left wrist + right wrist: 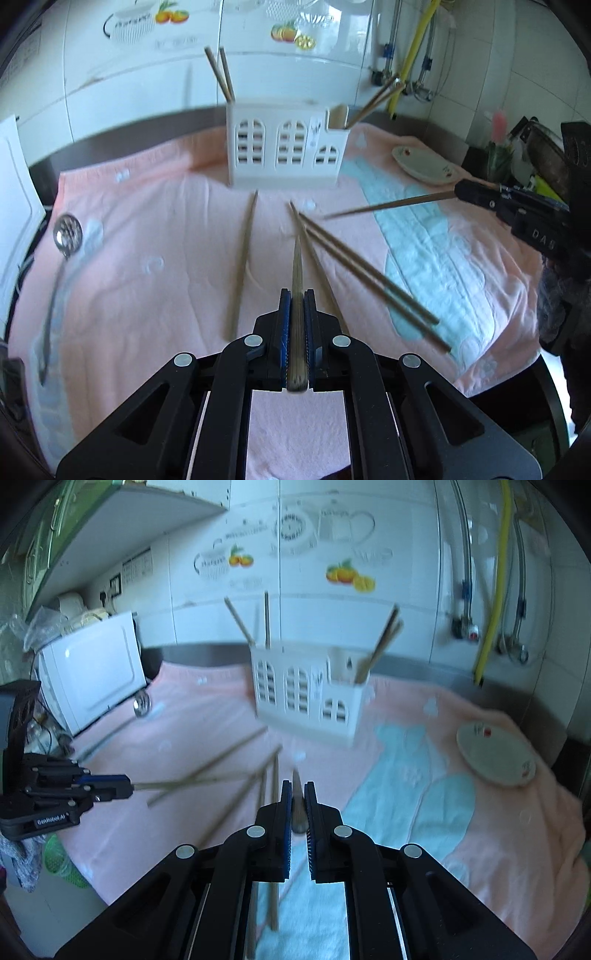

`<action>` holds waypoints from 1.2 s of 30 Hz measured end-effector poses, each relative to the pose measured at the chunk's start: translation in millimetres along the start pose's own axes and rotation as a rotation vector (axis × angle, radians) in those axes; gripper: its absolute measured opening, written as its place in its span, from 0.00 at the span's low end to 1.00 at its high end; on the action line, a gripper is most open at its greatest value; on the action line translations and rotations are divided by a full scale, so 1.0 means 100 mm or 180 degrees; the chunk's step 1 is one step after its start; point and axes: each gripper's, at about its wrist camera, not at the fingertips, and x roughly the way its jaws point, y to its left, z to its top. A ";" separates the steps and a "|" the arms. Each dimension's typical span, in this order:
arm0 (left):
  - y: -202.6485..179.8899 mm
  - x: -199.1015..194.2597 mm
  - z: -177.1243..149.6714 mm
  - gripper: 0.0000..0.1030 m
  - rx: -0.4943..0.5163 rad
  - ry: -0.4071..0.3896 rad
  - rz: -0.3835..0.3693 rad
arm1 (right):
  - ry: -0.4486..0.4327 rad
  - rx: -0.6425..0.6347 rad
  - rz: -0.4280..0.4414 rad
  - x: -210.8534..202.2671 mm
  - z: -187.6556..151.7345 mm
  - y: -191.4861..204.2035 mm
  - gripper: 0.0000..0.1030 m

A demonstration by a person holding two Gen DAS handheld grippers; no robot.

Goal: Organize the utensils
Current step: 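Lift both chopsticks upright and carry them toward the white holder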

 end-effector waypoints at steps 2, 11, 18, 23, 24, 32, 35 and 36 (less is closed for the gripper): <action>0.02 -0.02 0.05 0.06 0.0022 -0.0026 0.0004 | -0.0051 -0.0025 0.0021 -0.05 0.10 0.02 0.06; 0.12 -0.02 0.30 0.06 0.0008 -0.0093 -0.0049 | 0.0012 -0.0055 0.0061 0.04 0.41 0.02 0.06; 0.20 -0.06 0.74 0.06 -0.0016 -0.0199 -0.0152 | 0.0060 0.0012 0.0101 0.04 0.83 -0.14 0.06; 0.23 -0.12 1.07 0.06 0.0011 -0.0310 -0.0185 | 0.0016 -0.0016 0.0035 0.00 1.18 -0.25 0.06; 0.23 -0.12 1.12 0.06 0.0028 -0.0324 -0.0179 | 0.0002 -0.0018 0.0022 -0.01 1.24 -0.27 0.06; 0.18 -0.31 1.85 0.06 0.0176 -0.0657 -0.0125 | -0.0106 0.0022 -0.0041 0.02 1.78 -0.43 0.06; 0.20 -0.35 2.10 0.06 0.0203 -0.0768 -0.0043 | -0.0145 0.0012 -0.0100 0.07 1.94 -0.47 0.06; 0.21 -0.36 2.18 0.06 0.0199 -0.0802 -0.0028 | -0.0156 0.0013 -0.0112 0.08 1.98 -0.47 0.06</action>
